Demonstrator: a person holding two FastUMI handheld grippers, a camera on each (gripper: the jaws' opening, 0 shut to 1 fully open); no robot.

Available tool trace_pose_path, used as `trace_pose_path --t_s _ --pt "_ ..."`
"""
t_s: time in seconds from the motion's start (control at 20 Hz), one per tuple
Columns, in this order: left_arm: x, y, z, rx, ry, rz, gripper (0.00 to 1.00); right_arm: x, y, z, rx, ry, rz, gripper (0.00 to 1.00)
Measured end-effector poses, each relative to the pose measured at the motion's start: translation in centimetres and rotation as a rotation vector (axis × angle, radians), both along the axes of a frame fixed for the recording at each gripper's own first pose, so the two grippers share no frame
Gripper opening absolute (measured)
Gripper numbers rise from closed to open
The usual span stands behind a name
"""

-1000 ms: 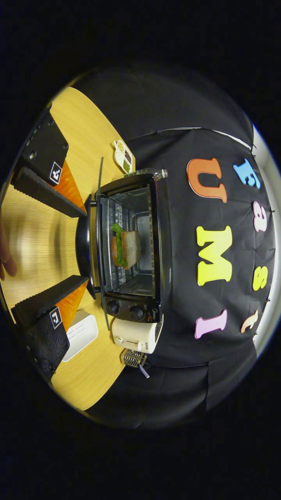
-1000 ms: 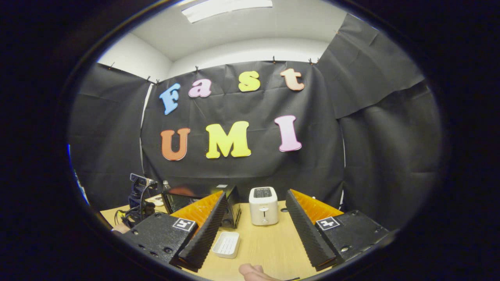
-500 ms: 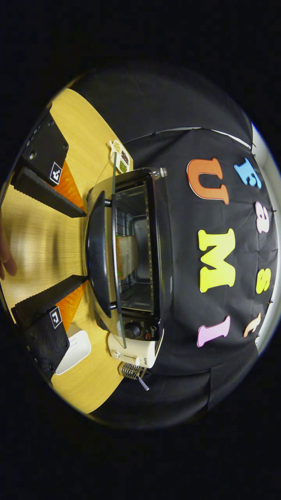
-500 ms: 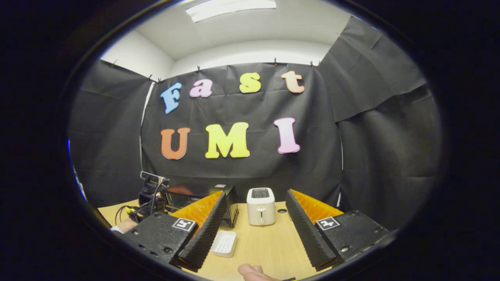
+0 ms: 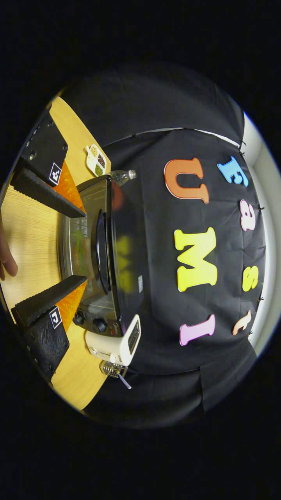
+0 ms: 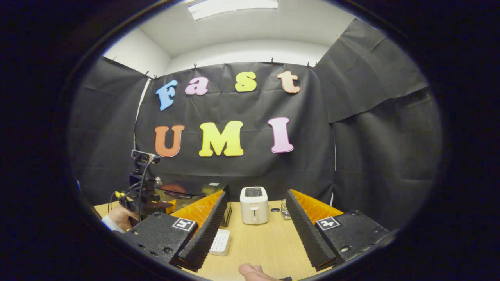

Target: Open the electric oven with the left hand, put the food in, and close the electric oven.

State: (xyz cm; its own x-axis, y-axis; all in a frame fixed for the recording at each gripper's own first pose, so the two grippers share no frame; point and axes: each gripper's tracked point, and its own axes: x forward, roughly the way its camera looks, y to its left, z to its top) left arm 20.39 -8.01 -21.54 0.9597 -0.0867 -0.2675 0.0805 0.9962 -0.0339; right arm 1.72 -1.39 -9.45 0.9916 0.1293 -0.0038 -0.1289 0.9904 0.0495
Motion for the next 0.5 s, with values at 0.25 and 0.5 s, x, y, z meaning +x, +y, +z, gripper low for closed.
trace_pose_path --t_s 0.25,0.5 --pt "-3.0 0.8 5.9 0.000 -0.094 0.019 0.97 -0.6 0.3 0.2 0.012 0.005 0.003 0.97" --pt "-7.6 1.9 10.6 0.014 -0.153 0.040 0.96 -1.7 0.2 1.2 0.028 -0.007 -0.005 0.97"
